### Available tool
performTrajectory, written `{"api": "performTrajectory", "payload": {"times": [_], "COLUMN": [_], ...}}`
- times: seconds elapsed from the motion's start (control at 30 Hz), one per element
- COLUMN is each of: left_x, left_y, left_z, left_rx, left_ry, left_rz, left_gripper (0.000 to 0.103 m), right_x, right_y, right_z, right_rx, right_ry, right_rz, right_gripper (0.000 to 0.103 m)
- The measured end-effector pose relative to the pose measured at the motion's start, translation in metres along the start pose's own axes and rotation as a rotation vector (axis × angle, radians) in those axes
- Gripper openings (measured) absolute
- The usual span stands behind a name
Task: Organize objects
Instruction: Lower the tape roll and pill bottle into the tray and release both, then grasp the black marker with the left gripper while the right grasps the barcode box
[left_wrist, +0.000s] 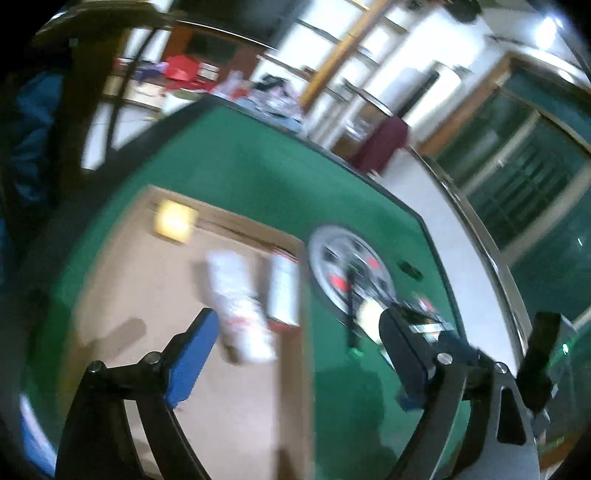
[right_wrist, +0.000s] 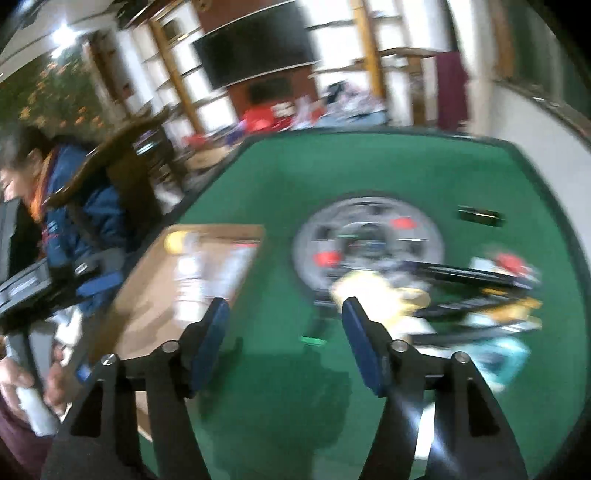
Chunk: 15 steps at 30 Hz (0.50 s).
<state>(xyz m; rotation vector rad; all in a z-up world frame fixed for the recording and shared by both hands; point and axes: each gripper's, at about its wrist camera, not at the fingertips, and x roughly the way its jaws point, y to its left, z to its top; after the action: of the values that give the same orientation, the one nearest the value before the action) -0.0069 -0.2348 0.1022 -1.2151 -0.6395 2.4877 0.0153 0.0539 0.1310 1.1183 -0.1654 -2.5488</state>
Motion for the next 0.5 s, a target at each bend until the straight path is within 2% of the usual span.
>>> {"api": "performTrajectory", "payload": {"times": [0.1,0.23,0.4,0.5], "left_x": [0.029,0.075,0.114,0.132], "left_y": [-0.04,-0.078,-0.108,-0.112], "left_z": [-0.016,-0.031,-0.046,-0.053], "left_rx": [0.09,0.176,0.304,0.363], "left_ry": [0.07,0.117,0.11,0.141], "left_rz": [-0.006,0.068,0.224,0.274], "left_gripper": [0.085,0.085,0.085,0.084], "right_x": [-0.013,-0.014,-0.015,-0.007], "right_y": [-0.059,-0.113,-0.15,-0.158], "right_z": [-0.016,-0.035,-0.05,-0.052], "right_rx": [0.1,0.217,0.3,0.319], "right_ry": [-0.01,-0.01,-0.029,-0.037], "right_rz": [-0.056,-0.081,-0.056,-0.038], "right_gripper": [0.066,0.066,0.066,0.066]}}
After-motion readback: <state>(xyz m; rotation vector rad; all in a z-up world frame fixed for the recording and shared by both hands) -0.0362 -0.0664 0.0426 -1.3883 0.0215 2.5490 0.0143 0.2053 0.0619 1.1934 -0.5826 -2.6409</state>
